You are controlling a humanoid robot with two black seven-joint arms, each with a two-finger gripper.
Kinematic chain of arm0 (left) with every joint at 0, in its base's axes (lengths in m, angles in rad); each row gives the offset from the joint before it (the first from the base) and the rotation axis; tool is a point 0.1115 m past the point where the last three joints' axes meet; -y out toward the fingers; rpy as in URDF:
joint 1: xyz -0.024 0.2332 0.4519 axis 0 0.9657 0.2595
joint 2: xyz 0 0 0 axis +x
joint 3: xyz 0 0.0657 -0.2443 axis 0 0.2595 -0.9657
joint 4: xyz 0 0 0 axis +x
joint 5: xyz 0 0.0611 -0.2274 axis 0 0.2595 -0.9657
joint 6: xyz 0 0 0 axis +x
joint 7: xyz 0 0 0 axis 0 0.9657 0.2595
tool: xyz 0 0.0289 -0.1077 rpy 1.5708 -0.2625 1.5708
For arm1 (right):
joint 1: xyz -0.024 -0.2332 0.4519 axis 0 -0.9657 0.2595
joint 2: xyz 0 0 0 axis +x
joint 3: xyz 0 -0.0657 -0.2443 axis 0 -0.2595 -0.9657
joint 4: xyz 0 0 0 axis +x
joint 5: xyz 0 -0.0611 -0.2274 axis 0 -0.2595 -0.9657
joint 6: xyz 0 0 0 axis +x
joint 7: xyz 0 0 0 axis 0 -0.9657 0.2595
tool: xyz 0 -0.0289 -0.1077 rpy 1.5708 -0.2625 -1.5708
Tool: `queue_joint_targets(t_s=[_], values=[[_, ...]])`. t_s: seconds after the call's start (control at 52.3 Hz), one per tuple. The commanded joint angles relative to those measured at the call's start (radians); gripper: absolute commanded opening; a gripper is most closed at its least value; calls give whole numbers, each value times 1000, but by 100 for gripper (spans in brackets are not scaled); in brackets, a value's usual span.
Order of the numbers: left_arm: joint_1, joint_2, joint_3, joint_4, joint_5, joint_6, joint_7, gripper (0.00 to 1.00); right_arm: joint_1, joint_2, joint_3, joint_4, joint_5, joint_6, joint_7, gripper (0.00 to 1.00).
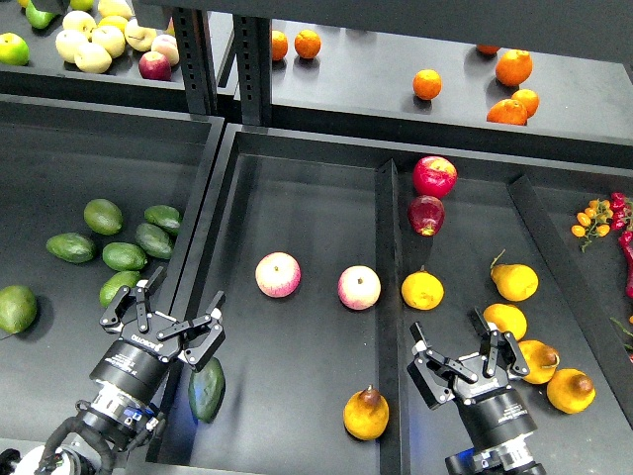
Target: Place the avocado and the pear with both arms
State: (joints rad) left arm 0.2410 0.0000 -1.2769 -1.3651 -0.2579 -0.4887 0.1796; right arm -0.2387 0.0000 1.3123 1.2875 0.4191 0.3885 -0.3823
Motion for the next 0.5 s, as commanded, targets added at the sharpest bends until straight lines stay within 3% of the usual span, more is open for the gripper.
queue_joint_targets(t_s=[0.0, 0.478], values=[[1, 0, -1, -9, 0, 0, 3, 100, -1, 0, -2, 1, 0, 1, 0, 100], [4, 0, 2, 6, -9, 0, 12, 100, -8, 0, -2, 4, 0, 6, 0, 100]])
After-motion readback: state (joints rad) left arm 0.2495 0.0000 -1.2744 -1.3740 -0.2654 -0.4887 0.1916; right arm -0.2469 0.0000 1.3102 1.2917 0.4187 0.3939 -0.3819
